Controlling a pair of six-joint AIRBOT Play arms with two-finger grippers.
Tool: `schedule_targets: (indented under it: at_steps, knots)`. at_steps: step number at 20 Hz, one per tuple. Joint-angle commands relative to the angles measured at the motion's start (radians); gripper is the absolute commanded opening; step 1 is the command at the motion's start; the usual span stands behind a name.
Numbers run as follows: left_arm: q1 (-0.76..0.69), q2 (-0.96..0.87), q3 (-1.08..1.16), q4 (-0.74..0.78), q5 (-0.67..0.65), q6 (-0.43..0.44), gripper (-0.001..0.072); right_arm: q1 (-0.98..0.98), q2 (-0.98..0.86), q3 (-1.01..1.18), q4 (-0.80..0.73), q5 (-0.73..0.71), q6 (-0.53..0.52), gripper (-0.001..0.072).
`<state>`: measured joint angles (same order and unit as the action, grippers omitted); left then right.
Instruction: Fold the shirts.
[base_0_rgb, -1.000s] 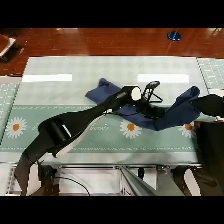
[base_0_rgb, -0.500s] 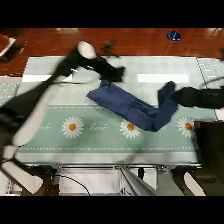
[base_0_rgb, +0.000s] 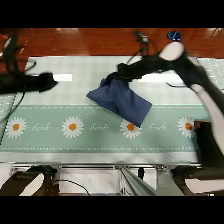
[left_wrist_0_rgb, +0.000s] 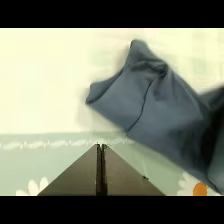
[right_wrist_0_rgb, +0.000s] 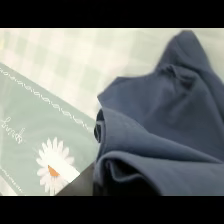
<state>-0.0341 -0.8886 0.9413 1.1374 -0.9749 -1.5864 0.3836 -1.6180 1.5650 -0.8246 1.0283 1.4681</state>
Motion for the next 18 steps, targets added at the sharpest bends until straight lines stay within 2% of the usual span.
schedule_targets:
  at_steps: [1,2,3,4,5,7,10,11,13,14,15,16,18]
  knots:
    - [0.021,0.164,-0.238,-0.059,0.052,-0.008,0.0019,0.065,-0.249,0.211,0.025,-0.016,0.047,0.0023]
    - [0.021,0.161,-0.275,-0.084,0.053,-0.006,0.0019,0.075,-0.289,0.245,0.035,-0.017,0.054,0.0023]
    - [0.021,0.158,-0.306,-0.103,0.064,0.004,0.0019,0.084,-0.32,0.274,0.042,-0.022,0.055,0.0079]
    - [0.021,0.157,-0.338,-0.111,0.087,0.003,0.0019,0.09,-0.348,0.297,0.05,-0.022,0.045,0.0398]
    - [0.021,0.154,-0.361,-0.119,0.104,0.003,0.0019,0.089,-0.36,0.311,0.048,-0.018,0.02,0.0419]
    - [0.021,0.153,-0.387,-0.126,0.12,0.003,0.0019,0.048,-0.346,0.314,0.078,0.033,0.055,0.0419]
    - [0.021,0.153,-0.39,-0.126,0.12,0.003,0.0019,-0.084,-0.242,0.314,0.066,0.298,0.007,0.0418]
    - [0.021,0.153,-0.39,-0.126,0.12,0.003,0.0019,-0.138,-0.182,0.313,0.001,0.396,-0.007,0.0418]
    - [0.021,0.153,-0.39,-0.126,0.119,0.003,0.0019,-0.218,-0.037,0.269,-0.243,0.512,-0.011,0.0417]
    - [0.021,0.153,-0.39,-0.126,0.119,0.003,0.0019,-0.254,0.068,0.181,-0.373,0.501,0.002,0.0417]
    - [0.021,0.153,-0.39,-0.126,0.119,0.003,0.0019,-0.286,0.183,0.048,-0.46,0.433,0.036,0.0417]
    - [0.021,0.153,-0.39,-0.126,0.119,0.003,0.0019,-0.313,0.298,-0.109,-0.51,0.328,0.08,0.0416]
    - [0.021,0.153,-0.39,-0.126,0.12,0.003,0.0019,-0.341,0.526,-0.489,-0.569,0.071,0.249,0.0414]
